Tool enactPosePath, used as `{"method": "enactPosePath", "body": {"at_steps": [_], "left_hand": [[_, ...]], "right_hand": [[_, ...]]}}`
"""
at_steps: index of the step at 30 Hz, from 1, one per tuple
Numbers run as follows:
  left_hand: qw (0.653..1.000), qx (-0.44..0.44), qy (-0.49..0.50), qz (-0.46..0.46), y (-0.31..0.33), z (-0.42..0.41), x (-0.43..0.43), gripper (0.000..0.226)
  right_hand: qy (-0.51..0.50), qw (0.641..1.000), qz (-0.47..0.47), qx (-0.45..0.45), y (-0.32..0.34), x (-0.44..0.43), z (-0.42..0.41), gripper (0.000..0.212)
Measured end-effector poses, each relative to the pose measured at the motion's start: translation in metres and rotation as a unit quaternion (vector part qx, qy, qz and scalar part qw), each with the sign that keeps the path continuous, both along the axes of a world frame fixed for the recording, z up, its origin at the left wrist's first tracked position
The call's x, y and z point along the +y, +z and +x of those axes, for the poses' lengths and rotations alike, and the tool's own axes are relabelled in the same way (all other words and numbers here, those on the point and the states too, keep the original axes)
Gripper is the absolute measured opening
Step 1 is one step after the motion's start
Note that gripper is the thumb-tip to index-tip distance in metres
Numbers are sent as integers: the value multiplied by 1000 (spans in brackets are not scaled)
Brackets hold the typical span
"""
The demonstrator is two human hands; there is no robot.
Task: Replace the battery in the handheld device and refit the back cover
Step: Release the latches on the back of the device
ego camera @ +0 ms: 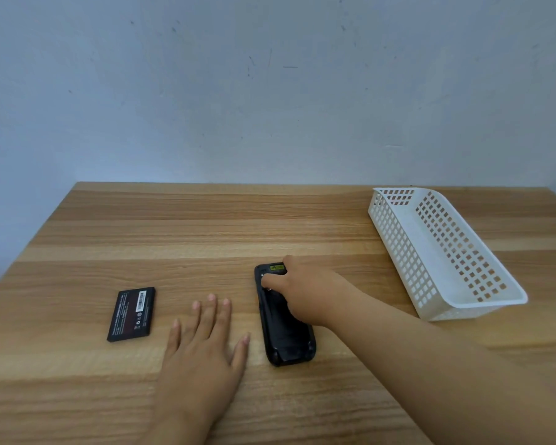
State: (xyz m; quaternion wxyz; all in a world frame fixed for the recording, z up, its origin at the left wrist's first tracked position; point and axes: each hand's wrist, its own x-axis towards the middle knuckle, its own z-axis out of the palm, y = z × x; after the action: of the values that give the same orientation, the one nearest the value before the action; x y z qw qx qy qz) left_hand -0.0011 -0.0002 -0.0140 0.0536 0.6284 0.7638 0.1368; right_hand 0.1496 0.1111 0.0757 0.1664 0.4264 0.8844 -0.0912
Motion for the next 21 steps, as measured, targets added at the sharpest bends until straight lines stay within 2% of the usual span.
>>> {"method": "enactPosePath", "body": {"at_steps": [6, 9, 13, 15, 17, 21], "left_hand": [[1000, -7, -5, 0, 3, 0, -1, 72], [1000, -9, -6, -7, 6, 1, -1, 73], [1000, -11, -5, -2, 7, 2, 0, 76], [1000, -2, -22, -4, 5, 2, 0, 77], [999, 18, -50, -12, 3, 1, -1, 80], [994, 48, -91, -33, 5, 0, -1, 85]], "right_hand": [[-27, 999, 5, 21, -2, -9, 1, 40], [-112, 986, -20, 124, -6, -11, 6, 36], [-291, 897, -72, 326, -19, -36, 26, 47], [-318, 867, -106, 369, -27, -59, 34, 51], [-291, 873, -119, 372, -36, -78, 38, 62], [-249, 910, -111, 313, -40, -79, 37, 92]]}}
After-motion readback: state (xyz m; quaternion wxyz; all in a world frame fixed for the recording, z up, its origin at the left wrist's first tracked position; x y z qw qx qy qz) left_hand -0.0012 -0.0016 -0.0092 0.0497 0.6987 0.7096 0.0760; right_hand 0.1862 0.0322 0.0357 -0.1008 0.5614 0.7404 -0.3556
